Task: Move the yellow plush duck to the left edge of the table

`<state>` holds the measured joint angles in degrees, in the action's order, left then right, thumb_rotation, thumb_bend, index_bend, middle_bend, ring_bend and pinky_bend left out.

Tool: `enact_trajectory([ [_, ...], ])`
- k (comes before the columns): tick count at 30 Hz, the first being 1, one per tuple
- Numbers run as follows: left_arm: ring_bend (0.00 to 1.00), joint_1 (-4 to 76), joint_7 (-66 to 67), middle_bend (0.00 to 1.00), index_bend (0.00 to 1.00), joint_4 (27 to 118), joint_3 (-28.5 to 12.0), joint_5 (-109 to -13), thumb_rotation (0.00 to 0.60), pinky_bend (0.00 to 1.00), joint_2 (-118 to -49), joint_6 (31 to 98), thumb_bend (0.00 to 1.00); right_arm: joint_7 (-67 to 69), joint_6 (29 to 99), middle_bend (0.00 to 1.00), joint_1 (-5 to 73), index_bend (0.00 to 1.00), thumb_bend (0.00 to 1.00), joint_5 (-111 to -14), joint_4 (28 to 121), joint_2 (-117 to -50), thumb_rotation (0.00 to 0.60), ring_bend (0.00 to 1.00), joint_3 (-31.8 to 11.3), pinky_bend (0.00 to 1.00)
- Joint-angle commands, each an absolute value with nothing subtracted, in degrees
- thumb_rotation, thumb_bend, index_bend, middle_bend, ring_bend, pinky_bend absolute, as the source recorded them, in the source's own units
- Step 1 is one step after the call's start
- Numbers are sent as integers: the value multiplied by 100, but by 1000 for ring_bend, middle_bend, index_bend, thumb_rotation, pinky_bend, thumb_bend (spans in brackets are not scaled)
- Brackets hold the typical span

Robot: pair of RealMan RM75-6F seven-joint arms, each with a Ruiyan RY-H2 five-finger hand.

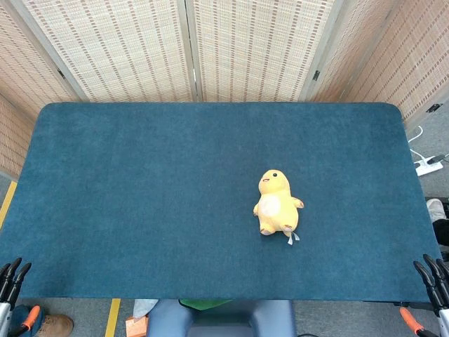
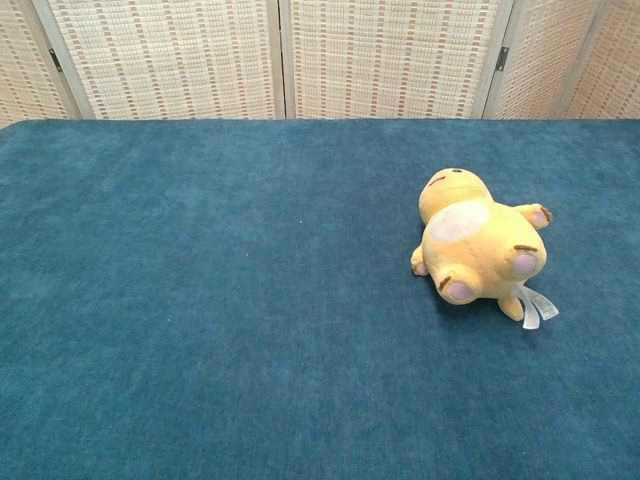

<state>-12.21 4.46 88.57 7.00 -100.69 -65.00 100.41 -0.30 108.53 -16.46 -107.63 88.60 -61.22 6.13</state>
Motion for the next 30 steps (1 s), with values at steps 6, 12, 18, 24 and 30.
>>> enact_trajectory([
  [6, 29, -1183, 513, 0, 0, 8912, 661, -9980, 600, 148, -6505, 9946, 329, 11, 10208, 0, -1191, 0, 176, -10838, 8867, -6151, 600, 0, 558, 0],
  [12, 29, -1101, 582, 0, 0, 8958, 614, -9907, 600, 148, -6521, 9802, 330, 79, 8562, 0, 100, 0, 172, -10477, 9348, -6290, 600, 0, -9, 0],
  [18, 29, -974, 547, 0, 0, 9035, 522, -9609, 600, 148, -6471, 9500, 330, -552, 6677, 0, 1297, 0, 172, -9603, 9666, -6795, 600, 0, -538, 0],
  [24, 29, -916, 358, 0, 0, 9012, 462, -9441, 600, 148, -6431, 9403, 330, -1051, 5758, 0, 2106, 0, 162, -8909, 9268, -7630, 600, 0, -909, 0],
  [30, 29, -874, 204, 0, 0, 9009, 428, -9328, 600, 148, -6385, 9335, 330, -1394, 5102, 0, 2645, 0, 161, -8233, 8794, -8283, 600, 0, -1027, 0],
])
